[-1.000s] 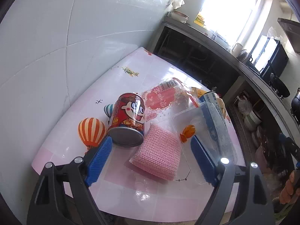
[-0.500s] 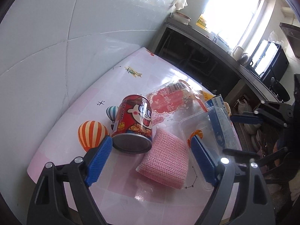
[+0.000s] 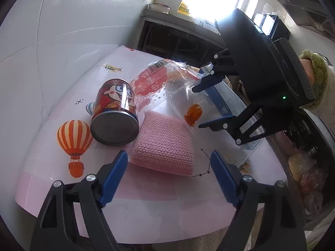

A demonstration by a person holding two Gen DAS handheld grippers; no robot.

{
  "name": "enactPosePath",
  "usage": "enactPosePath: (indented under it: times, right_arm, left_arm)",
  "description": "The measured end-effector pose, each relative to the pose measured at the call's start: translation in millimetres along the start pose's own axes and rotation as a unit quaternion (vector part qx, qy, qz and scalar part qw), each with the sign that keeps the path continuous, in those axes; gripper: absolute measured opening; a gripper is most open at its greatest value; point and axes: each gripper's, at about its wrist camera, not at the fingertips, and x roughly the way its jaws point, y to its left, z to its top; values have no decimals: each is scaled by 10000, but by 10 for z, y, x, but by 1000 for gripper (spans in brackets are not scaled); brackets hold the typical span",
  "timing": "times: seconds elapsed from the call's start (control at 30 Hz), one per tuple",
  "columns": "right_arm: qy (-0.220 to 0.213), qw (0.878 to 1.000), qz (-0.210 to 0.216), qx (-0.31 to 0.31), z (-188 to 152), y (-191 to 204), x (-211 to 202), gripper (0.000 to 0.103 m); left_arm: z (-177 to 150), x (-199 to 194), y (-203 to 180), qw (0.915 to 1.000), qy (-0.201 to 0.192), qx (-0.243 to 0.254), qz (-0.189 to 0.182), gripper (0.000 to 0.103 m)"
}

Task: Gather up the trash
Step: 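Grasp the orange peel inside the clear container with the right tool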

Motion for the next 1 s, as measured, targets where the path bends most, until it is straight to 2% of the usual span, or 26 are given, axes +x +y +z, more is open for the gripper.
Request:
enactPosePath:
  times: [0.17, 0.27, 0.33, 0.47, 0.5, 0.7, 1.0]
  right_arm:
    - [264, 9995, -55, -171, 43, 30, 137, 54]
    - [398, 9989, -92, -240, 62, 61, 219, 50]
    - [467, 9985, -88, -271, 64, 86, 268, 44]
    - [573, 9982, -48, -189, 59, 111, 322, 20]
    - [570, 9982, -47, -155, 63, 108, 324, 18]
    - [237, 9990, -30, 367, 27, -10, 164, 10]
    - [-372, 9881, 28, 1491, -301, -271, -346, 9]
  left_arm:
    - [15, 112, 10, 9999, 19, -119, -71, 81]
    - [3, 152, -1, 9999, 53, -104, -55, 81]
    - [-1, 155, -7, 9999, 21, -92, -94, 81]
    - [-38, 168, -24, 9999, 20, -87, -146, 81]
    - [-45, 169, -26, 9998, 23, -90, -150, 81]
    - [-77, 110, -11, 9996, -34, -182, -199, 81]
    - [-125, -34, 7, 9979, -200, -345, -517, 81]
